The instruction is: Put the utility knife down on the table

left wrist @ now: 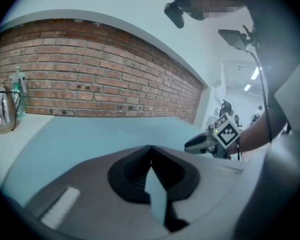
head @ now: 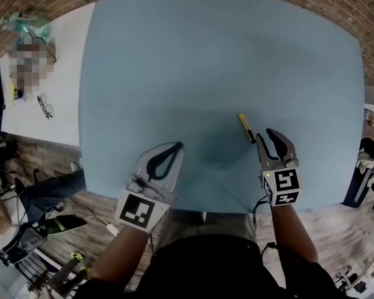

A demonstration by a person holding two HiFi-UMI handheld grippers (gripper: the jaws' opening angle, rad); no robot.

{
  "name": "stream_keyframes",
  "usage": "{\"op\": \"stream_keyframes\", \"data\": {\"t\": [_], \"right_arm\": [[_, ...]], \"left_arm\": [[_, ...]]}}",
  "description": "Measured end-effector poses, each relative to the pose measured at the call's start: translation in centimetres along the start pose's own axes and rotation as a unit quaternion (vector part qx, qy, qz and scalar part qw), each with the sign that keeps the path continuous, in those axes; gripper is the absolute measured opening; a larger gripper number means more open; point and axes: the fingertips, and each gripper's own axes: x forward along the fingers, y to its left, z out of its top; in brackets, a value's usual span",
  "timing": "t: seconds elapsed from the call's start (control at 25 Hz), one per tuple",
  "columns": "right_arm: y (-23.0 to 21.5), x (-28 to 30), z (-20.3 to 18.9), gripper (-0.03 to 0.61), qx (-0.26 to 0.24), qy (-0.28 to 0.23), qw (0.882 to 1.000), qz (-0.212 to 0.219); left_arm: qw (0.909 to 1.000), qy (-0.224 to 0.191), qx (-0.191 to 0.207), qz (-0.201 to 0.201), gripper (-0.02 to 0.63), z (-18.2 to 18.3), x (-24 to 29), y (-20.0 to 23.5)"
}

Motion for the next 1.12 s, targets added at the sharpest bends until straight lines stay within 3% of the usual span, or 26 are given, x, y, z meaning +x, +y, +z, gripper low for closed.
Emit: {"op": "stream_keyframes", "data": {"t": [0.44,0.68,1.12], "right_arm": [[-1.2,-5.2,2.4,0.120,0.012,-0.052,0.997,-0.051],[-2.3,-8.2,4.1,0.120,0.018,-0.083,0.993,-0.079],[-4.1,-14.0,8.5,0.118,0.016,-0.155,0.980,-0.123]], "left_arm": [[0.9984,-0.032,0.035,-0.030,-0.014,4.1,-0.5,-2.6],[0.9950,-0.042,0.087,-0.026,-0.014,5.6,-1.1,-2.6],[0.9907,-0.088,0.102,-0.020,-0.014,10.0,-2.2,-2.9]]}}
